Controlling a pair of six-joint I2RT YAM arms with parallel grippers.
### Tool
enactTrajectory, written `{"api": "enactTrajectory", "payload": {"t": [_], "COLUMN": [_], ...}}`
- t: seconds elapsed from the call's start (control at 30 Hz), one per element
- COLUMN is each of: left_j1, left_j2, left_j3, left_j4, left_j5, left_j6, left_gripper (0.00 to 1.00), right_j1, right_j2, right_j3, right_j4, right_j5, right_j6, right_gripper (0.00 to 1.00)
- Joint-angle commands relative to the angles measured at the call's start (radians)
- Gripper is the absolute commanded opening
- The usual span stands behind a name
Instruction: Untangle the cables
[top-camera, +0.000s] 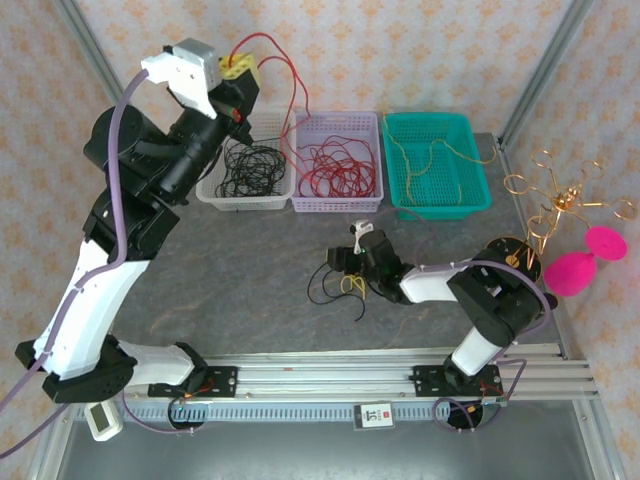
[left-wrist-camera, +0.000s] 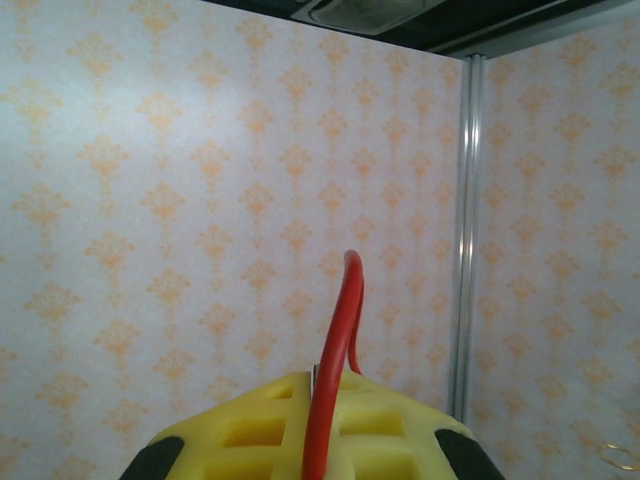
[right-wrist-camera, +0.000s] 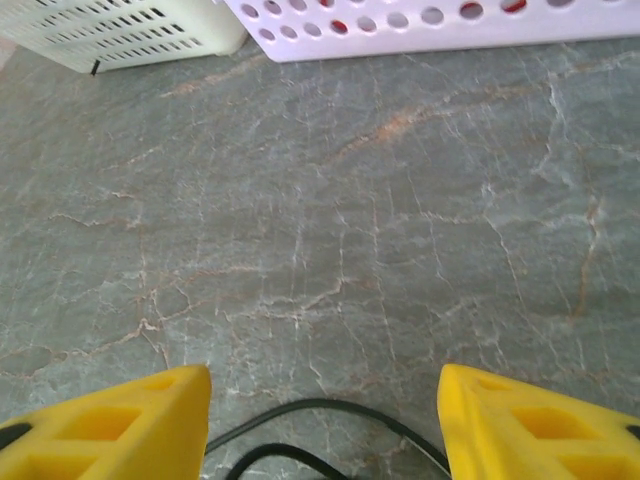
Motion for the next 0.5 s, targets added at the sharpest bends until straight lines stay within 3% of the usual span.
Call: {"api": "enactTrajectory", "payload": {"t": [0.0,0.47], "left_j1": [0.012,0.096], "left_j2": [0.060,0.326], "left_j3": [0.052,0.071], "left_j4": [0.051,0.235], "left_j5": [-0.065,-0.053], "left_j6": [0.051,0.047], "left_gripper": [0.00,0.00], "right_j1": [0.002,0.002], "right_j2": [-0.052,-0.439], "right_j3": [-0.025,0.035], "right_j4": [0.020,-0.260], "right_j5": [0.013,-0.035], "right_j6": [0.004,0.029], "right_gripper": [0.64,0.76]}}
